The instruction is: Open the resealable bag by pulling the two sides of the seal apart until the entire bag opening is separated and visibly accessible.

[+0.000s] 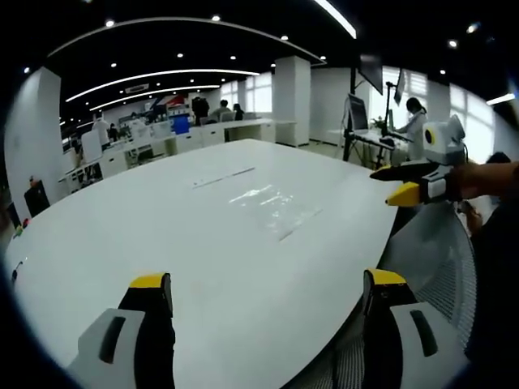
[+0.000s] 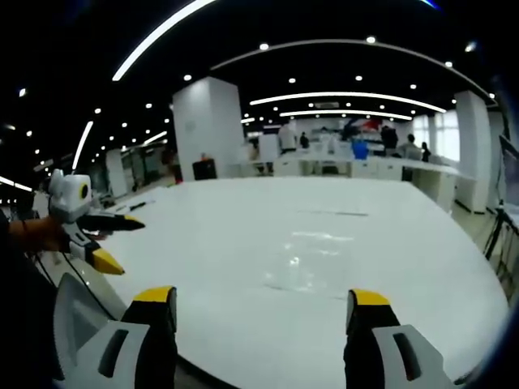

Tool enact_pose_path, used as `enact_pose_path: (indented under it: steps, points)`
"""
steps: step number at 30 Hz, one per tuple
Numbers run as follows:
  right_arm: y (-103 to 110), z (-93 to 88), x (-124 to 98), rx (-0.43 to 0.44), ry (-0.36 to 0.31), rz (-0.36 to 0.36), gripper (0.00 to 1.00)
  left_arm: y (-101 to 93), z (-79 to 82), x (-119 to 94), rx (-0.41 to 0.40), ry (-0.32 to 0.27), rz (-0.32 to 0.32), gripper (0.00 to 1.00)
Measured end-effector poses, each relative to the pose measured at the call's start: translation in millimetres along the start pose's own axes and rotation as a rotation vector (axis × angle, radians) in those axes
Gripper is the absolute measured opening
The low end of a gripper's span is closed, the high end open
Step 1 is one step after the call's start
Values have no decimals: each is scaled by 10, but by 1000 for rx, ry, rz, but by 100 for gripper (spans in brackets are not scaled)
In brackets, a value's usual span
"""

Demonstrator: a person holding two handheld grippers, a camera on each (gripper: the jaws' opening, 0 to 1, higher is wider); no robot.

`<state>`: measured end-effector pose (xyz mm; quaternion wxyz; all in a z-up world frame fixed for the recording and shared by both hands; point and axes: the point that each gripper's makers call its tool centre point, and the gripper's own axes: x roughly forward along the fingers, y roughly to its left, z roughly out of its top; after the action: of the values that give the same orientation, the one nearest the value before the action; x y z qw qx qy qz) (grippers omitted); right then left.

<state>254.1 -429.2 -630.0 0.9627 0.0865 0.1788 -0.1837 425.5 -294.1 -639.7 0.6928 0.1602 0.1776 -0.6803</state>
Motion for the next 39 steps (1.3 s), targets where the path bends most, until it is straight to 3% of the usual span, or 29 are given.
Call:
enact_pose_path:
  steps: [9,10,12,13,20,39]
  points:
    - [17,-15,21,5,6,9,86,1,34,-3,-5,-11,-2,96]
    - [10,-13,18,6,6,6,86,2,134,-15,-63,-58,-4,96]
    - [-16,-9,13,4,6,1,86,33,218,-45,-71,-83,2,96]
    - [-14,4,12,1,5,2,86,55,344,-49,-82,-116,6,96]
    - [-35,7,11,-2,10,-2,85,23,287,-21,-75,-91,-4,95]
    - [-164,-38,82,-23,32,-16,80,48,289,-38,-81,-91,12,92]
